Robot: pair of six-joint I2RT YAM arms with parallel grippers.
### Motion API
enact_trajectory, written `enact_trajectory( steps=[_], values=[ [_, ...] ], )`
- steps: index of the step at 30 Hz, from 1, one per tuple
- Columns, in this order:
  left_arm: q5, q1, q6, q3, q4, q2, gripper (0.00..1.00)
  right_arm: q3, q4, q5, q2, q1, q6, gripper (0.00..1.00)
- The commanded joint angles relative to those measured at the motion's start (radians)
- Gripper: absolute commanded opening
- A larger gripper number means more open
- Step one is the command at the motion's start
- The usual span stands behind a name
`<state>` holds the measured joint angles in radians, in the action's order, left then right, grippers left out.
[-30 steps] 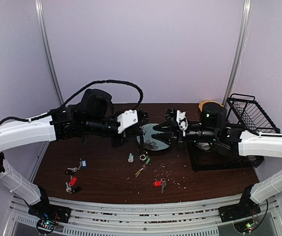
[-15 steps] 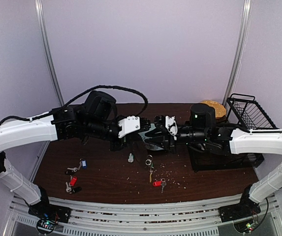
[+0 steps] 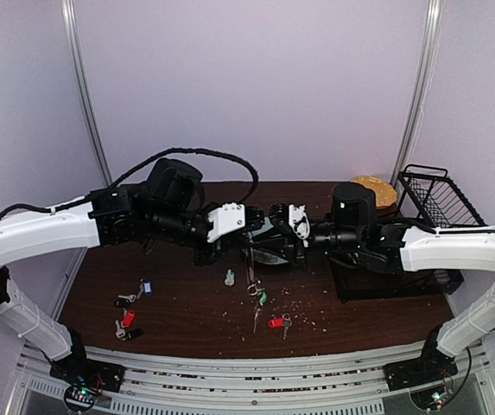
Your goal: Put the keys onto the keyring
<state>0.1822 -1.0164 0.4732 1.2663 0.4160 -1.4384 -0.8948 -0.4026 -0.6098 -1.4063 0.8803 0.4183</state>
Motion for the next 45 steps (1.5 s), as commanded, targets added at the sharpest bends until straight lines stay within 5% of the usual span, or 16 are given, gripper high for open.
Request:
enact_trajectory(
  steps=[1, 8, 10, 11, 15, 21, 26, 45],
  values=[
    [0.037, -0.004, 0.003, 0.001, -0.074, 0.037, 0.00, -0.017, -0.021, 0.007, -0.009, 0.009, 0.004, 0.06],
    [0.006, -0.004, -0.020, -0.031, -0.127, 0.055, 0.00, 0.015, -0.079, 0.005, 0.022, 0.008, -0.049, 0.00],
    [-0.035, 0.005, -0.065, -0.104, -0.266, 0.101, 0.31, 0.065, -0.243, -0.007, 0.042, 0.006, -0.133, 0.00],
    [-0.021, 0.013, -0.077, -0.153, -0.316, 0.127, 0.38, 0.093, -0.333, -0.025, 0.047, 0.004, -0.186, 0.00],
    [0.075, 0.030, -0.135, -0.402, -0.702, 0.230, 0.44, 0.163, -0.648, -0.089, 0.022, 0.003, -0.408, 0.00],
    [0.142, 0.030, -0.255, -0.463, -0.952, 0.200, 0.34, 0.215, -0.942, -0.088, -0.029, 0.009, -0.569, 0.00],
    [0.218, 0.029, -0.318, -0.491, -1.121, 0.177, 0.28, 0.217, -0.962, -0.094, -0.036, 0.013, -0.561, 0.00],
    [0.321, 0.029, -0.370, -0.430, -1.179, 0.072, 0.17, 0.216, -0.916, -0.094, -0.015, 0.014, -0.515, 0.00]
  ],
)
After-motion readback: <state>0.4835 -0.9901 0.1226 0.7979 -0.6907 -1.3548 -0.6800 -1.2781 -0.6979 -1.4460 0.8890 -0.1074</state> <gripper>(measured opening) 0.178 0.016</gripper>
